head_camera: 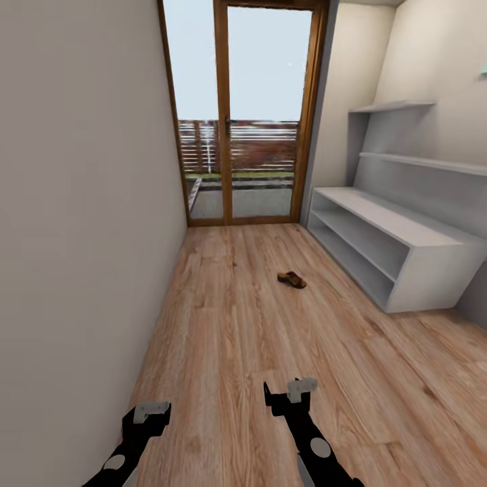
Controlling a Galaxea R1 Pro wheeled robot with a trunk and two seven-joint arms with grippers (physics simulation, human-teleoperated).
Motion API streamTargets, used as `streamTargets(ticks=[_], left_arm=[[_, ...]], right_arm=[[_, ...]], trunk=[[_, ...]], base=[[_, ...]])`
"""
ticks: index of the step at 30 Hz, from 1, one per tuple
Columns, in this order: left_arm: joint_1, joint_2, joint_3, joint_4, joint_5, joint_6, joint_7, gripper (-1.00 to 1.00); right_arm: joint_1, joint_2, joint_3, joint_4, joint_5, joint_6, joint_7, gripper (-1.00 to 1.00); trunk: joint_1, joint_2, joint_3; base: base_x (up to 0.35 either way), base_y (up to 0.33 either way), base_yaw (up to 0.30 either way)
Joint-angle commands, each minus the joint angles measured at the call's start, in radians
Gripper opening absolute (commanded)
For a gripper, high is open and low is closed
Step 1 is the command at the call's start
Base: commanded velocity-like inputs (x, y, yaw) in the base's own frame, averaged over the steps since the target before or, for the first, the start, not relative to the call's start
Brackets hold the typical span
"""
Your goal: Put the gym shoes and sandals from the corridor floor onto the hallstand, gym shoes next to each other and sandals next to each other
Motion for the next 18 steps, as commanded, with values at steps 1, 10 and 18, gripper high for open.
streamTargets(ticks=[1, 10, 18], left_arm=[[-0.001, 0.000, 0.003, 0.001, -0.002, -0.003, 0.000, 1.00], [-0.001, -0.001, 0.004, 0.001, -0.002, -0.003, 0.000, 1.00], [-0.001, -0.003, 0.004, 0.001, -0.003, -0.003, 0.000, 1.00]], right_arm=[[0.000, 0.000, 0.001, 0.001, 0.004, -0.002, -0.003, 1.00], [0.000, 0.000, 0.001, 0.001, 0.004, -0.002, -0.003, 1.00], [0.000, 0.000, 0.001, 0.001, 0.004, -0.002, -0.003, 1.00]], trunk=[[0.000, 0.000, -0.001], [0.000, 0.000, -0.001], [0.000, 0.000, -0.001]], base=[[0.336, 0.000, 0.000], [0.336, 0.000, 0.000], [0.336, 0.000, 0.000]])
